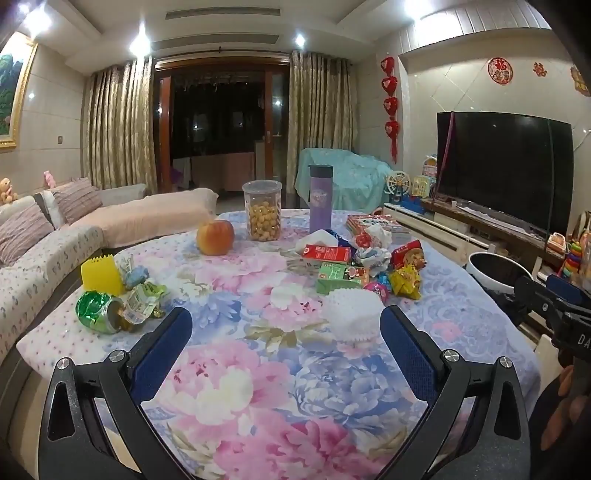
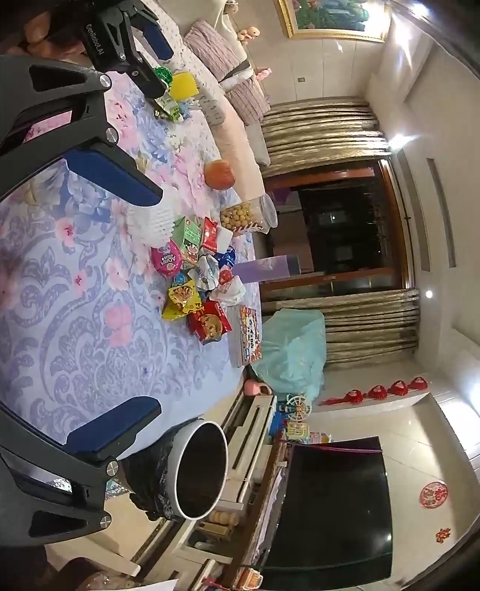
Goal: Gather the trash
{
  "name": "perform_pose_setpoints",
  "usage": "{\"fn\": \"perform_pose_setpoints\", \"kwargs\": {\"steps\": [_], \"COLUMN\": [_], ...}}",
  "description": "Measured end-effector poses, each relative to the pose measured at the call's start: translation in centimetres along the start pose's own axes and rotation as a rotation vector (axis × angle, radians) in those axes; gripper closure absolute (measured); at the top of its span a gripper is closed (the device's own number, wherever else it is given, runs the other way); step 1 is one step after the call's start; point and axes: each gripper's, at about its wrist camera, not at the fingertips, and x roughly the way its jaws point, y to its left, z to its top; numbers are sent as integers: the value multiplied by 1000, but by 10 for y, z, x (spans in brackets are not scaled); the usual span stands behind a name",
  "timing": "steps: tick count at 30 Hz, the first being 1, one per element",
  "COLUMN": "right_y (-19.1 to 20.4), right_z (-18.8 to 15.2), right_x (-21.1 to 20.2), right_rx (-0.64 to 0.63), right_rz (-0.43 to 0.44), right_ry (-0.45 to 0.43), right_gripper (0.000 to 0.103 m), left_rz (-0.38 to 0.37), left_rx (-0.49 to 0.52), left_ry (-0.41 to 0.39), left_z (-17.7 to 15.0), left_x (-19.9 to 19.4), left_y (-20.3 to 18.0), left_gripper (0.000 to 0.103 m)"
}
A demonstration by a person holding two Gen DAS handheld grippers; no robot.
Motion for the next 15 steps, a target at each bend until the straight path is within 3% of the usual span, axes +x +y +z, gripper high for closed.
{"fn": "perform_pose_setpoints", "kwargs": {"steps": [15], "right_y": [6], "right_z": [-11], "right_x": [3], "right_rx": [-20], "right_rz": [-15], "right_ry": [-3], "right_gripper": [0], "left_rz": [1], "left_rx": [-6], "left_ry": [6], "left_z": [-1], "left_x": [3], "left_y": [1], "left_gripper": [0]}}
